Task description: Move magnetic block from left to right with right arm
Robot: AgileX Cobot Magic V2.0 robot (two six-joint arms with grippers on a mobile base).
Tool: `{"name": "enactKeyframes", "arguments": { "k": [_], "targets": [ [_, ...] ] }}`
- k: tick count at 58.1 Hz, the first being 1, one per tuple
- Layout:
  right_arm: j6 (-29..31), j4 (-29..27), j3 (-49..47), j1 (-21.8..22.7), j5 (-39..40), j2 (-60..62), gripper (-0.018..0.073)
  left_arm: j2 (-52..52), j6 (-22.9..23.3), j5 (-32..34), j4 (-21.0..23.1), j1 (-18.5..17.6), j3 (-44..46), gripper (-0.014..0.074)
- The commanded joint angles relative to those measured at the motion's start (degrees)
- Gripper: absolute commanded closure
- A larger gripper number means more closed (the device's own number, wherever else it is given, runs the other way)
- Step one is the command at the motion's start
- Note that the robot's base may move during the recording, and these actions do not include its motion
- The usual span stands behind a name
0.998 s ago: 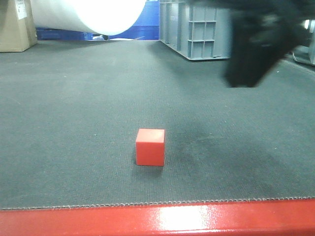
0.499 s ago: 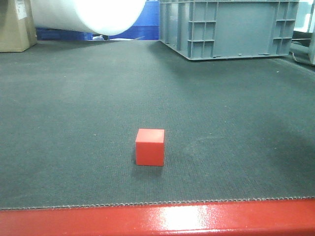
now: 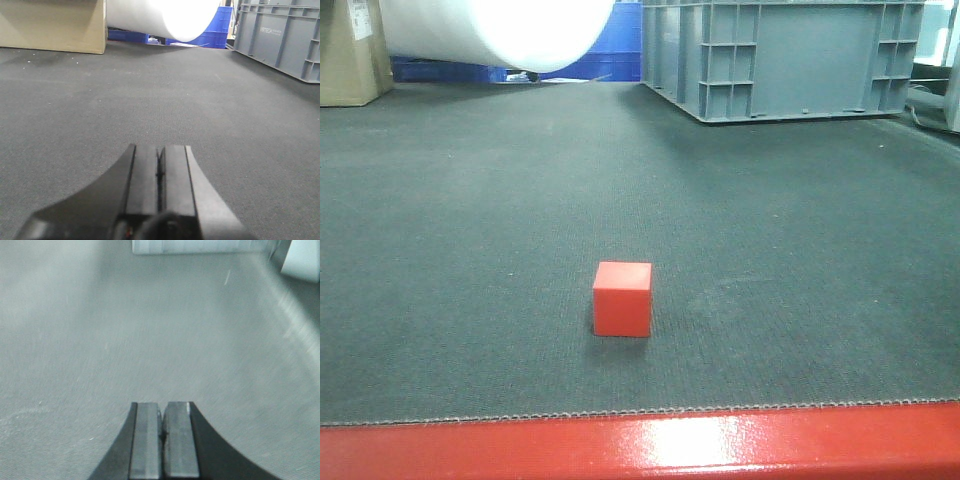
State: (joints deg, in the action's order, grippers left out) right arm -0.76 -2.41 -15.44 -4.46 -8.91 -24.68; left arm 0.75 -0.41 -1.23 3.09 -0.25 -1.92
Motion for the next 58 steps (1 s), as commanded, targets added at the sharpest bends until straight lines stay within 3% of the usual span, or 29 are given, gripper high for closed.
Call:
{"name": "enactKeyframes", "arguments": {
  "k": [1, 12, 39, 58],
  "targets": [
    [0.76, 0.94, -0.01, 0.42, 5.47, 4.74, 0.0500, 0.58, 0.41, 4.48, 0.15, -0.20, -0.39, 0.0722],
    [0.76, 0.94, 2.24, 0.42, 5.43, 12.48, 0.0500, 0.58, 0.41, 4.48, 0.15, -0.20, -0.39, 0.0722],
    [0.76, 0.94, 2.31, 0.42, 5.67, 12.80, 0.0500, 0.58, 0.41, 4.48, 0.15, -0.20, -0.39, 0.0722],
    [0.76, 0.94, 9.31, 0.42, 13.60, 17.50, 0.0500, 0.58, 0.41, 4.48, 0.15, -0.20, -0.39, 0.0722]
  ]
}}
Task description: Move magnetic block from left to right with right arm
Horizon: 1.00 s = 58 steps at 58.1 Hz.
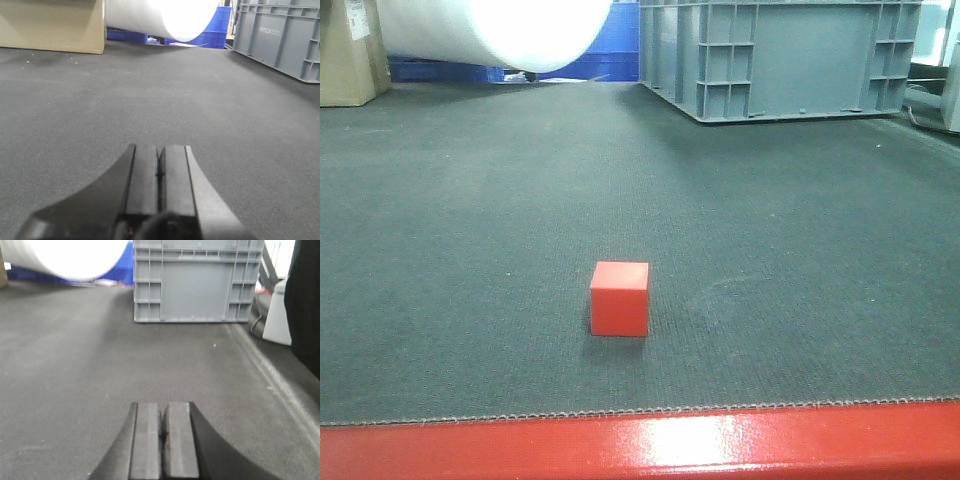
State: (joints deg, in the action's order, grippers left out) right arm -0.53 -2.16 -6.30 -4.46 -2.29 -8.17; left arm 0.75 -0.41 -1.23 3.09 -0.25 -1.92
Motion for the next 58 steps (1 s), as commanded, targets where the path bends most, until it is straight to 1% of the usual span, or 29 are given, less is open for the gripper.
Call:
{"name": "enactKeyframes", "arguments": {
  "k": [1, 18, 31, 58],
  "targets": [
    [0.53, 0.70, 0.68, 0.42, 6.90, 1.53, 0.0500, 0.58, 0.41, 4.48, 0.15, -0.20, -0.39, 0.0722],
    [0.53, 0.70, 6.49, 0.57, 6.31, 10.10, 0.0500, 0.58, 0.41, 4.48, 0.15, -0.20, -0.39, 0.0722],
    [0.53, 0.70, 8.05, 2.58, 6.95, 9.94, 0.0500, 0.58, 0.41, 4.48, 0.15, -0.20, -0.39, 0.0722],
    [0.53, 0.70, 8.05, 2.57, 6.71, 9.94, 0.0500, 0.58, 0.41, 4.48, 0.15, -0.20, -0.39, 0.0722]
  ]
}}
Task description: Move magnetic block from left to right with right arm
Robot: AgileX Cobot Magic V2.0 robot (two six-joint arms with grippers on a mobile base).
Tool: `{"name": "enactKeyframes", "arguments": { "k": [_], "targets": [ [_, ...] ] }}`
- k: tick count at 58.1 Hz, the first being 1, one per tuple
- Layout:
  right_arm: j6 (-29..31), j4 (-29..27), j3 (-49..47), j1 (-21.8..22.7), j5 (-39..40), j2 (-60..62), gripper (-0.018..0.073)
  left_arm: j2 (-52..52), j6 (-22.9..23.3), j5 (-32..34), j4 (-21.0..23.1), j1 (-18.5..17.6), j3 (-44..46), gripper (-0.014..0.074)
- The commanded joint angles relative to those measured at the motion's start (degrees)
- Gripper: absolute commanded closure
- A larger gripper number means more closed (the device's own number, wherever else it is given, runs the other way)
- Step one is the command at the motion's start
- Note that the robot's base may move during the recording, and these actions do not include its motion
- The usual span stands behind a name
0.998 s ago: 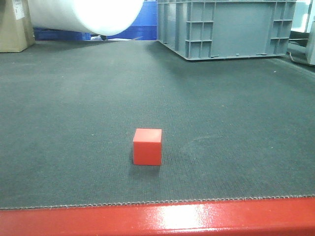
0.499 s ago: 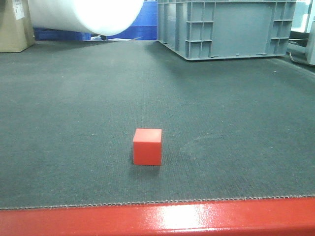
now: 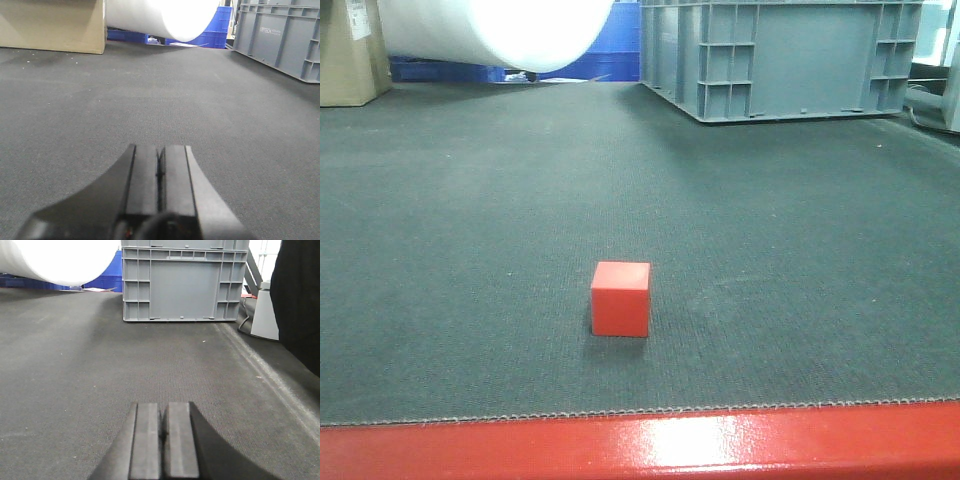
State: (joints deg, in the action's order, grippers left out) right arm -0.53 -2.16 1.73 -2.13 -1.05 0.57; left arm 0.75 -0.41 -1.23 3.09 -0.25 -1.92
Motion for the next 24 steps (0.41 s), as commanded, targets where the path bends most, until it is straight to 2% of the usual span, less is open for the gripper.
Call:
{"name": "enactKeyframes", "arguments": {
  "k": [1, 24],
  "targets": [
    [0.53, 0.70, 0.02, 0.24, 5.48, 1.21, 0.0500, 0.58, 0.41, 4.48, 0.15, -0.20, -0.39, 0.0722],
    [0.53, 0.70, 0.02, 0.24, 5.48, 1.21, 0.0500, 0.58, 0.41, 4.48, 0.15, -0.20, -0.39, 0.0722]
  ]
}}
